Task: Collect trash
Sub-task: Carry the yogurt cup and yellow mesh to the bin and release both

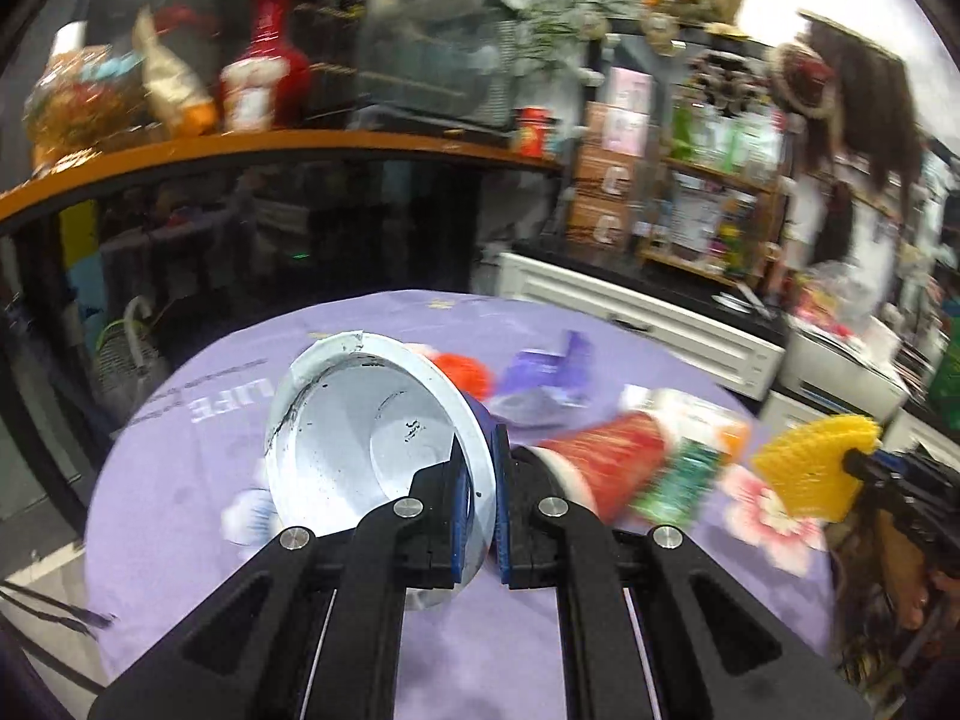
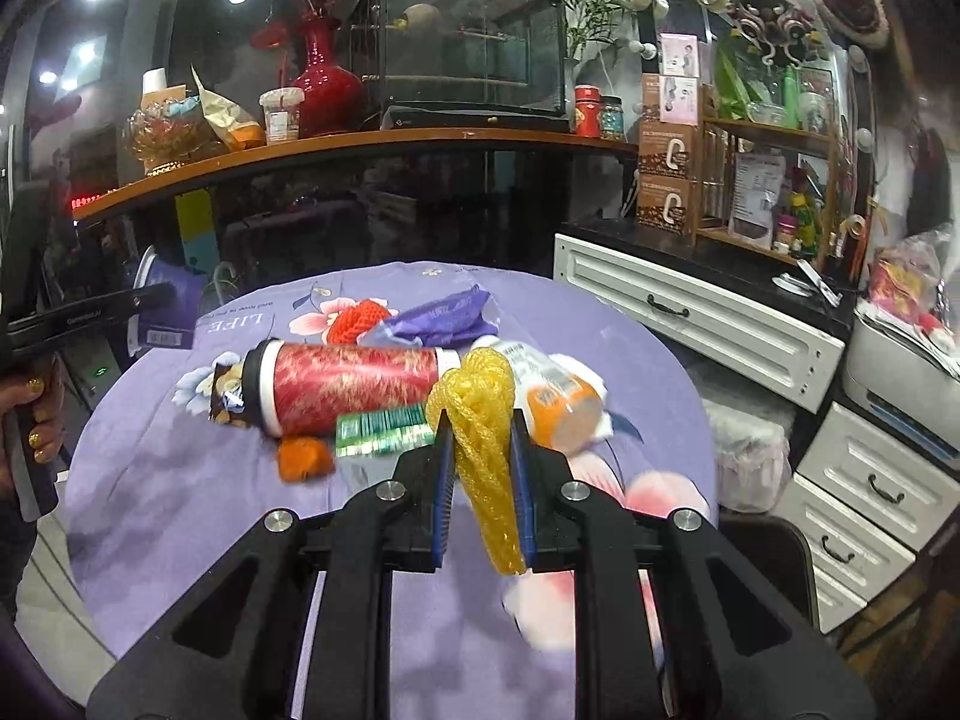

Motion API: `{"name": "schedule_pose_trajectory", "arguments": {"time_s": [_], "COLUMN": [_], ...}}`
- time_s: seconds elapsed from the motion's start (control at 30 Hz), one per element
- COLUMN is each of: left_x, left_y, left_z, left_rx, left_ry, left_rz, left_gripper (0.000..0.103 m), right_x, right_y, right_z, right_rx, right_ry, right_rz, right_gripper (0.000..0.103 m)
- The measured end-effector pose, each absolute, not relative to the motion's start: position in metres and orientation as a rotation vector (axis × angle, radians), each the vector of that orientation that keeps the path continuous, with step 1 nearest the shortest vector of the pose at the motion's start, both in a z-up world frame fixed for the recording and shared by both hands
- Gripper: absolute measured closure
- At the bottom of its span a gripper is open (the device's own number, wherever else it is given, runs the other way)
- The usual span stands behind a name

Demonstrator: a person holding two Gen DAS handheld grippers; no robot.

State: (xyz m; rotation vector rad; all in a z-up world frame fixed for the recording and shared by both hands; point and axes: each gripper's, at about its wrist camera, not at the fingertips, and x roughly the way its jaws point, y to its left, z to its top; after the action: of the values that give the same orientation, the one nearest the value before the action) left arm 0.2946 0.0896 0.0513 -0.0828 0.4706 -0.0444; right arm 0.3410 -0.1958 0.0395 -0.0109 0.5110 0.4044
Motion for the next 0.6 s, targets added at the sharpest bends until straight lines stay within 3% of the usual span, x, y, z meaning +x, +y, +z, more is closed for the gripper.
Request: {"name": "schedule_pose_trajectory", "arguments": {"time_s": [0.6], "left_x": [0.287], "left_y": [-0.11], "left_z": [0.038], "left_rx": [-0.032], "left_ry": [0.52], "left_rz": [-0.503], "left_gripper": [0.095], "right_x": [0.289], "right_y": [-0.332], "right_z": [-0.009], "right_rx": [0.073], "right_ry": [0.596], "right_rz": [0.157], "right_gripper": [0.085]}}
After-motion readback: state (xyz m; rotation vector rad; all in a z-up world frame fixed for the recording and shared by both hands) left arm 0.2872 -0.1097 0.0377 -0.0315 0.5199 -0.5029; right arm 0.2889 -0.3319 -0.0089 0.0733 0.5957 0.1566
